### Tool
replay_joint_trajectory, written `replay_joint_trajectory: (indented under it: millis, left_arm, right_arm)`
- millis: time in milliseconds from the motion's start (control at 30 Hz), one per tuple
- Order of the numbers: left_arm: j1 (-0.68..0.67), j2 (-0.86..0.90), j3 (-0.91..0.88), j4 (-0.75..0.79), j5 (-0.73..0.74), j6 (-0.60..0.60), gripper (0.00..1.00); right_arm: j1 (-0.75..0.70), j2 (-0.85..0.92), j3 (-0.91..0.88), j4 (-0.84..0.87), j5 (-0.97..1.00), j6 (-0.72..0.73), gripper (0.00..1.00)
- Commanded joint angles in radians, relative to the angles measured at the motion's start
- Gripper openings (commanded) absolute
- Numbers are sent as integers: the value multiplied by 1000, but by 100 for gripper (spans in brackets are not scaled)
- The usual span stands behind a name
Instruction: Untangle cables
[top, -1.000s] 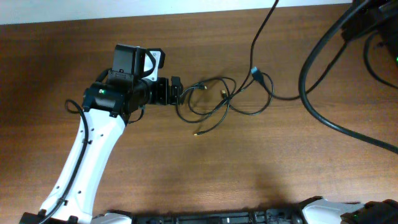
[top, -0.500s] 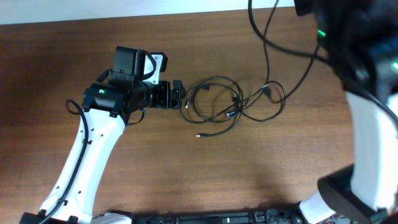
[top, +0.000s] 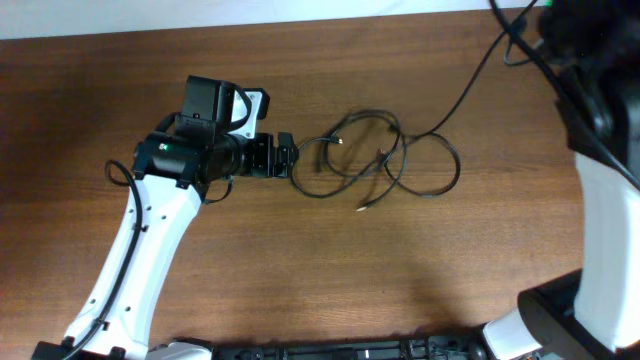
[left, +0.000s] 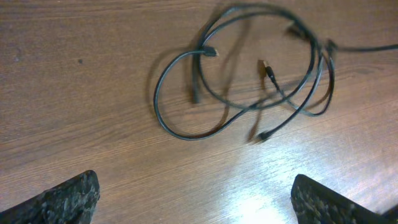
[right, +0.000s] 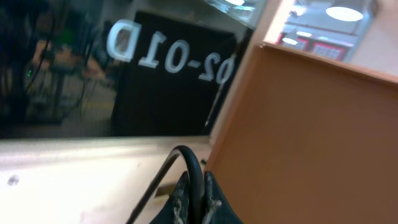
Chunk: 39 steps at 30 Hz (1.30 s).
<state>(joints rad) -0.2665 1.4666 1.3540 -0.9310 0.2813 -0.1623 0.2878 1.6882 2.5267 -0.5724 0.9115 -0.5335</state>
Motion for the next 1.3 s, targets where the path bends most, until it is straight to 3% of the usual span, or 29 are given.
replay_joint_trajectory:
  millis: [0,167,400,700,900,1100,1267]
  left_arm:
    - [0,7,20,2,11,-1,99]
    - [0,7,20,2,11,-1,99]
    - [0,7,20,2,11,-2,98]
    - [0,7,20,1,11,-2,99]
    - [0,7,20,2,11,-2,99]
    - [0,7,20,2,11,-2,99]
    - [0,7,20,2,11,-2,99]
  right_arm:
    - [0,-52,14,49,-78,-39,4]
    - [0,-64,14,29,-254,-74,4]
    - [-64,-29,13,-29,-124,11,4]
    - [-376,25,13,-278,-99,333,4]
    - [-591,61,11,-336,-107,463,4]
    - [-767,94,9,-412,-196,539,4]
    - [-947,138,9,-508,-378,648,4]
